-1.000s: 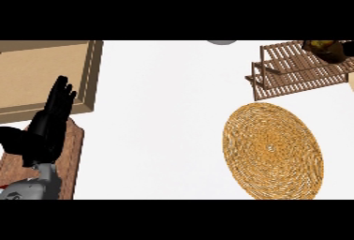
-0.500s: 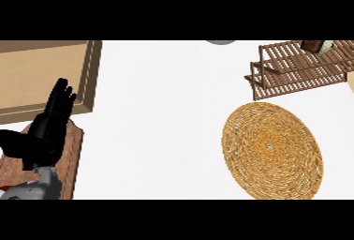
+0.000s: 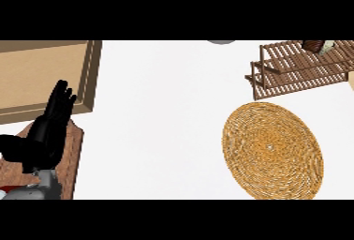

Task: Pick the cupcake from the placemat and place it in the tiered shelf

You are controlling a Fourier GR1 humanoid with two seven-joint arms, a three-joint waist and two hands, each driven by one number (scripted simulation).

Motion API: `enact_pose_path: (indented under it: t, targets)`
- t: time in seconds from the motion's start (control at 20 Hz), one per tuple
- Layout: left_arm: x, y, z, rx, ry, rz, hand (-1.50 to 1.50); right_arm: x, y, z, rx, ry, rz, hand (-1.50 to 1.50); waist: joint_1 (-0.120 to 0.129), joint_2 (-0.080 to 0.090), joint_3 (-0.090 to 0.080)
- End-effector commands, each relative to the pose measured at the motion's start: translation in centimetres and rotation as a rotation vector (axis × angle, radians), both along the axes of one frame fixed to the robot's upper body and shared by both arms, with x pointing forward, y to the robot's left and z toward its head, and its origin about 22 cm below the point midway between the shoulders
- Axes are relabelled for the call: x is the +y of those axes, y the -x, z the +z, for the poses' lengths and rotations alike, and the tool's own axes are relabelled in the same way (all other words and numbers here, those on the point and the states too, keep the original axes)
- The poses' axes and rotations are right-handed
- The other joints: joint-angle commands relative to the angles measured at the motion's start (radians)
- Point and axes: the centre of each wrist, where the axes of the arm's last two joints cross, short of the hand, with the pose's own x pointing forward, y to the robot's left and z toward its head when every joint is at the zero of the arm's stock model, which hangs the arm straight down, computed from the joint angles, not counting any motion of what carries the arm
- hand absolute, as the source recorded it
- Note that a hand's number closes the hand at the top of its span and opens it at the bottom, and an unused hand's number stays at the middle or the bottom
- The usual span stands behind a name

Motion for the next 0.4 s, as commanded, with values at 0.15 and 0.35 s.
enact_pose_path:
  t: [0.15, 0.35]
  targets:
    - [0.0, -0.1, -1.2, -0.001, 0.012, 0.005, 0.00, -3.1, 4.4, 0.0, 0.000, -0.009, 0.042, -1.50, 0.004, 0.003, 0.001]
    - [0.0, -1.0, 1.2, -0.014, 0.006, 0.009, 0.00, -4.0, 6.1, -0.4, -0.021, -0.005, 0.058, -1.50, 0.003, 0.001, 0.002]
